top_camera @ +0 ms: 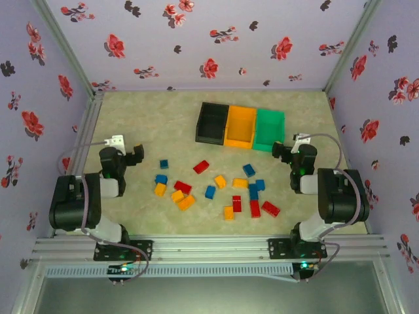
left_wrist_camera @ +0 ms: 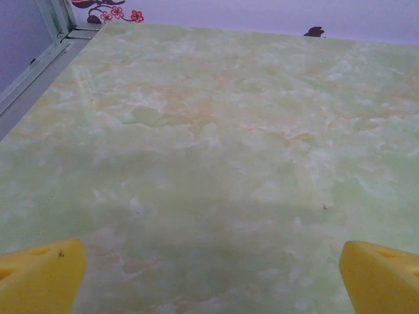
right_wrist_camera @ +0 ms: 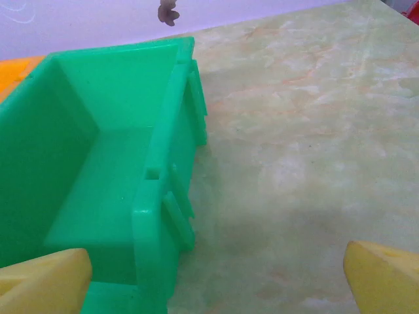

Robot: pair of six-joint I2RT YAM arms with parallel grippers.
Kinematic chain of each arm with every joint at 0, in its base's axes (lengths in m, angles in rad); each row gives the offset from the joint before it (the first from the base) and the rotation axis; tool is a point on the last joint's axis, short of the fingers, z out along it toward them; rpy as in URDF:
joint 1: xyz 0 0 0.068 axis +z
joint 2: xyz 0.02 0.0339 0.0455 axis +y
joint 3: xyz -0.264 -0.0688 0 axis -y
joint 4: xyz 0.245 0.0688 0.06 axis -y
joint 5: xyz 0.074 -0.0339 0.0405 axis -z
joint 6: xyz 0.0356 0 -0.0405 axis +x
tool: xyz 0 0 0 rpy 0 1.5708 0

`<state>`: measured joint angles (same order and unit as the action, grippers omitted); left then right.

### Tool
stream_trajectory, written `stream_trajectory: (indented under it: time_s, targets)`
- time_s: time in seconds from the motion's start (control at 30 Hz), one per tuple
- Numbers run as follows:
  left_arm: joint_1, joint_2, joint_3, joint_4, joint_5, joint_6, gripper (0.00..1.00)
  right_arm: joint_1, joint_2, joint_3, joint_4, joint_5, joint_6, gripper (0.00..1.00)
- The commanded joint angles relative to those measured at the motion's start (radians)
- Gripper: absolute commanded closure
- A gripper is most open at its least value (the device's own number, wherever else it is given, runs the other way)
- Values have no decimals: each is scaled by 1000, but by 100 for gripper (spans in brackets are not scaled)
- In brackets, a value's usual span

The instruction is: Sort the legos into containers by color

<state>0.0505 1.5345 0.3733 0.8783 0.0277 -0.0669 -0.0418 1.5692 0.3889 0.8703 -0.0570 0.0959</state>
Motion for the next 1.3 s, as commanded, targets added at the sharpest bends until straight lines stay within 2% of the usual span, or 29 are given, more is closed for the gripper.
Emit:
stream_trajectory:
  time_s: [0.0,1.07,1.17,1.2,1.27]
  targets:
    - [-6,7,19,5,10,29,0,-4,-3,-4,36,-6,-18,1]
    - [-9,7,22,-1,2,28,0,-4,-1,-1,36,-6,-18,1]
    - [-19,2,29,-16,-67,29,0,-4,-6,5,30,30,-5,1]
    - [-22,-7,32,-29,-109,15,0,-1,-35,24,-37,80,10,1]
    - [-24,-64,52,-101,-177,-9,0,-1,-101,79,-182,98,18,1]
